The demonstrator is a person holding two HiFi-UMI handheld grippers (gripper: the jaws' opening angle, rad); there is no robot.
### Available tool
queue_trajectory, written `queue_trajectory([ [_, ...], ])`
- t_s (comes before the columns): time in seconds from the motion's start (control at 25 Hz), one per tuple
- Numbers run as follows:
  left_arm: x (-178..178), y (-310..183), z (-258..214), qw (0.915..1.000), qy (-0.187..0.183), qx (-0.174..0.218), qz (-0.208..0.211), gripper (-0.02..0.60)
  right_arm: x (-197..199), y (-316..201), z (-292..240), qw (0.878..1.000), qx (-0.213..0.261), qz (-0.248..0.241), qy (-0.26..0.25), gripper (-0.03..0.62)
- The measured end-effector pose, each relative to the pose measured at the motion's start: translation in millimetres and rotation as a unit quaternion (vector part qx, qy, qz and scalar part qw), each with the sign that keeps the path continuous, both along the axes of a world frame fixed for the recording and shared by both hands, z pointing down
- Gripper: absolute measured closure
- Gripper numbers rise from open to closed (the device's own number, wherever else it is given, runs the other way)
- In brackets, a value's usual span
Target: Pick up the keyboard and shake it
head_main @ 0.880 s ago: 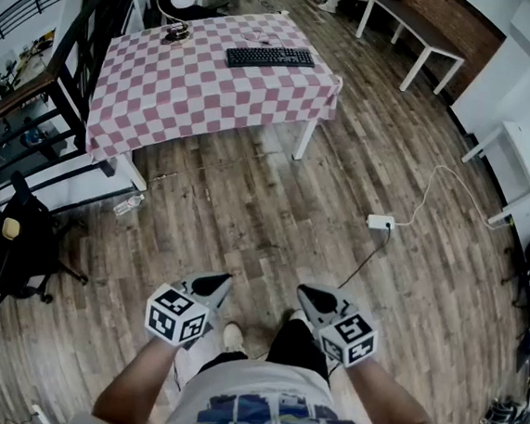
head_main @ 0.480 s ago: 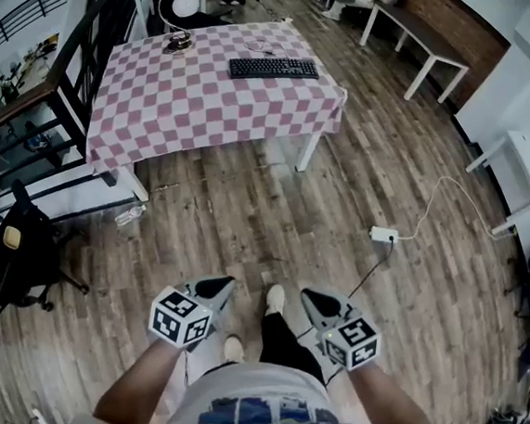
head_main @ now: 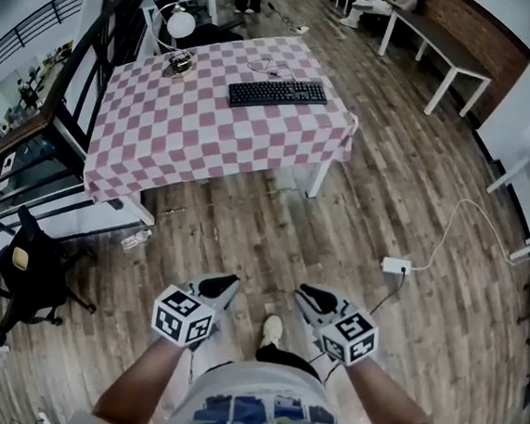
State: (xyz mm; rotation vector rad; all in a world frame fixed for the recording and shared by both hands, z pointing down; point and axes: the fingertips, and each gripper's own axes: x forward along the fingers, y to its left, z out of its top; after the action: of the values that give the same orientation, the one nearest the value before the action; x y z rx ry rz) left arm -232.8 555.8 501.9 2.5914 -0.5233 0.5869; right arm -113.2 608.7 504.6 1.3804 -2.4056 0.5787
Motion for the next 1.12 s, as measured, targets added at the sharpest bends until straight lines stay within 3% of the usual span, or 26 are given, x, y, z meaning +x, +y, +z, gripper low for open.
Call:
queue_trajectory([
  [0.08,20.8,-24.9,-4.3,1.0,0.002,-0.001,-0.007,0.555,22.0,-25.0,-2.1,1.0,0.007,-0.005,0.007,0.514],
  [0.48,89.4,-132.3,-11.6,0.9997,0.004,-0.001,-0.023,0.518,107.6,-123.9,7.5,1.0,-0.005,0.008,0.013,0.516],
  [0.8,96.7,-257.6,-7.9,0.9994,0.019,-0.01,-0.026,0.505,132.3,-241.9,2.9,0.999,-0.021,0.034,0.018,0.502],
  [1.12,93.1,-388.9,-11.3,0.9998,0.018,-0.005,-0.005,0.482,132.6,-371.4,-10.0,0.997,-0.021,0.061,0.034,0.479],
])
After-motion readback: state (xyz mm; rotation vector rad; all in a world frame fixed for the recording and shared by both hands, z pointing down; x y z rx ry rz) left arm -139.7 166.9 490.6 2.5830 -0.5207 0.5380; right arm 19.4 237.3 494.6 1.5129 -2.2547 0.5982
